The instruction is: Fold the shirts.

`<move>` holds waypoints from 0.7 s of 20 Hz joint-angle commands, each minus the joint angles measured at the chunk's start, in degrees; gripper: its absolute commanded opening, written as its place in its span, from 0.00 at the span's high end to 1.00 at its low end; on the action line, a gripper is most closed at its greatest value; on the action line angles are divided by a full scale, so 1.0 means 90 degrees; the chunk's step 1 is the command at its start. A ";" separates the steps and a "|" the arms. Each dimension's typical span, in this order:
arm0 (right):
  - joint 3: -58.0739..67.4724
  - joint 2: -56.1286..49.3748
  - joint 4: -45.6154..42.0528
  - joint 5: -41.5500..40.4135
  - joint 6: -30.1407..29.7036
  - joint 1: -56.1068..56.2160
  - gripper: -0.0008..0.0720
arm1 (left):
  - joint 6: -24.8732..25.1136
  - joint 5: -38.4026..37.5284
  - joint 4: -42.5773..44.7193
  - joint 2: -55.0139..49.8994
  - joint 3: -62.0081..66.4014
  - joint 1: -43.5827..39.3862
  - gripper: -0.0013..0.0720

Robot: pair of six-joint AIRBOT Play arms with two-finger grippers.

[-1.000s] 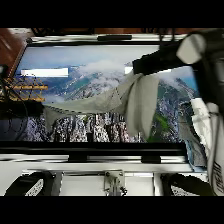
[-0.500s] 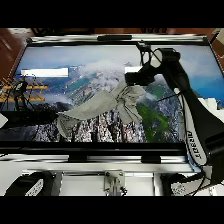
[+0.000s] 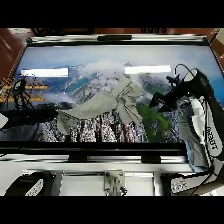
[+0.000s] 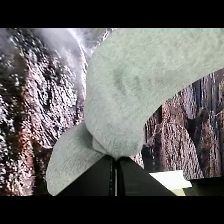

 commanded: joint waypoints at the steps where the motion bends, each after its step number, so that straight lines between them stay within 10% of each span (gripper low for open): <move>1: -0.1158 0.0002 0.0896 -0.1154 -0.0100 -0.0012 0.10 | -0.0024 0.0209 -0.0185 0.0002 0.0000 0.0000 0.94; 9: -0.1282 -0.0359 0.1158 -0.1899 -0.0216 0.1263 0.11 | -0.0019 0.0532 -0.0571 0.0002 0.0053 0.0000 0.94; 10: -0.1277 -0.0359 0.1188 -0.1933 -0.0233 0.1392 0.18 | -0.0019 0.0529 -0.0568 0.0002 0.0119 0.0002 0.94; 12: -0.1222 -0.0328 0.1350 -0.1863 -0.0236 0.1513 0.90 | 0.0119 0.0527 -0.0566 0.0002 0.0338 0.0002 0.94; 14: -0.0981 -0.0080 0.1678 -0.1698 -0.0607 0.1501 0.91 | 0.0350 0.0527 -0.0549 0.0002 0.0685 0.0007 0.94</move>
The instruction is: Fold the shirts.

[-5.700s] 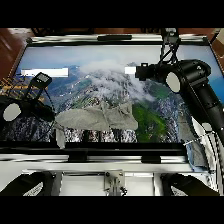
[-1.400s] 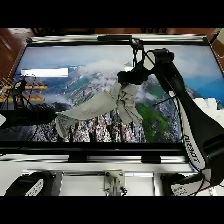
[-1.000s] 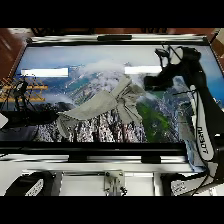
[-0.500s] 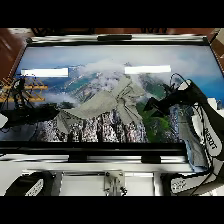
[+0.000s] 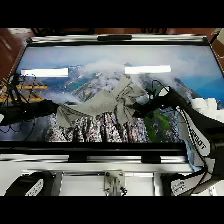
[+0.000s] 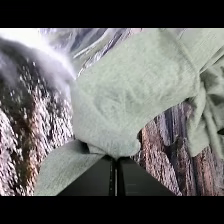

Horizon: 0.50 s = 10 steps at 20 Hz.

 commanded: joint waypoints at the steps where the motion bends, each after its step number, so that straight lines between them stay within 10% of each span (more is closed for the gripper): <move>1: 0.0410 0.0437 0.0474 0.0211 -0.0486 0.0104 0.91 | 0.0325 0.0024 0.0012 0.0002 0.0600 0.0017 0.94; 6: 0.2608 0.2652 0.0253 0.0542 -0.1549 -0.0279 0.91 | 0.0682 0.0053 0.0117 0.0015 0.3235 0.0580 0.94; 10: 0.3895 0.4585 -0.0712 -0.1178 -0.1416 -0.0476 0.91 | 0.0444 -0.0087 0.1042 0.0046 0.4940 0.1569 0.94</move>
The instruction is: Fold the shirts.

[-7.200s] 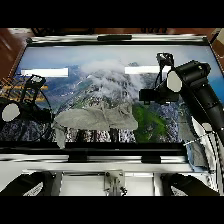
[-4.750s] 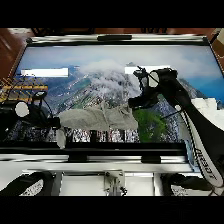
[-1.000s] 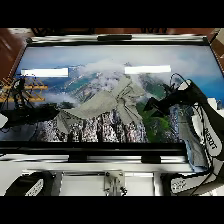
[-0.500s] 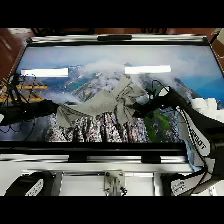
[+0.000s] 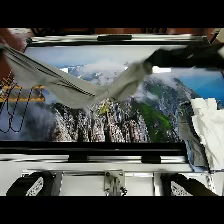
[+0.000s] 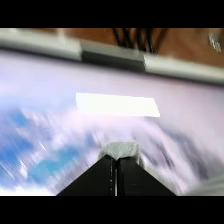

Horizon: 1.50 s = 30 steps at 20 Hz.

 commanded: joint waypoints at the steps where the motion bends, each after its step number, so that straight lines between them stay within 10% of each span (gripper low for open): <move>1: 0.0860 0.1620 -0.1090 -0.1479 0.0204 -0.0114 0.91 | -0.0398 -0.0323 0.0913 0.0044 0.1178 0.0823 0.94; 5: 0.0860 0.2436 -0.1753 -0.1258 0.1025 -0.0114 0.91 | -0.0627 -0.1812 0.1324 0.0005 0.1154 0.1413 0.94; 12: 0.0860 0.2433 -0.1875 -0.1110 0.1027 -0.0114 0.91 | -0.0573 -0.0478 0.1341 0.0775 0.1192 0.1396 0.94; 18: 0.0860 0.2378 -0.2344 -0.0760 0.1173 -0.0114 0.91 | -0.0644 -0.1511 0.1307 0.1229 0.1178 0.1396 0.94; 25: 0.0646 0.1251 -0.2395 0.2992 0.1450 -0.0114 0.91 | -0.0578 -0.2426 0.1171 0.1054 -0.0935 0.1394 0.94; 30: -0.0891 0.0058 -0.2093 0.1226 0.1916 -0.0114 0.91 | -0.0576 -0.0721 -0.0503 0.0083 -0.2533 0.1270 0.94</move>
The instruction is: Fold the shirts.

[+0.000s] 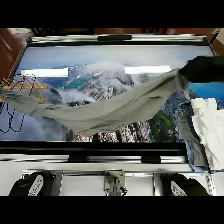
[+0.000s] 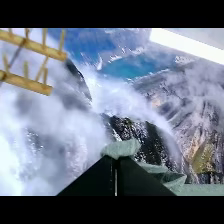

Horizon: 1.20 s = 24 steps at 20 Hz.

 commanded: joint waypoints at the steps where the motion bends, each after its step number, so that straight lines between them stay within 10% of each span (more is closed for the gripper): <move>1: -0.0801 -0.0959 0.0505 -0.1224 0.0338 -0.0002 0.91 | 0.0012 0.1360 -0.0959 -0.0818 -0.0733 -0.0117 0.94; 8: -0.0823 -0.2943 0.1797 -0.2560 0.0396 0.0012 0.91 | -0.0073 0.1953 -0.1630 -0.3228 -0.0731 -0.0257 0.86; 11: -0.0821 -0.3138 0.1999 -0.2334 0.0131 0.0010 0.91 | -0.0274 0.1868 -0.2305 -0.3786 -0.0648 -0.0206 0.02; 15: -0.0823 -0.3043 0.1989 -0.1787 0.0041 0.0034 0.91 | 0.0087 0.0163 -0.2188 -0.3784 0.0032 0.0583 0.02; 19: -0.0823 -0.3033 0.1591 -0.1231 -0.0163 0.0199 0.91 | 0.0058 -0.1321 -0.0801 -0.3735 -0.0311 0.0682 0.30; 24: -0.0823 -0.3033 0.1253 -0.1083 -0.0175 0.0449 0.91 | -0.0036 0.0561 -0.1991 -0.3815 -0.1955 -0.0311 0.07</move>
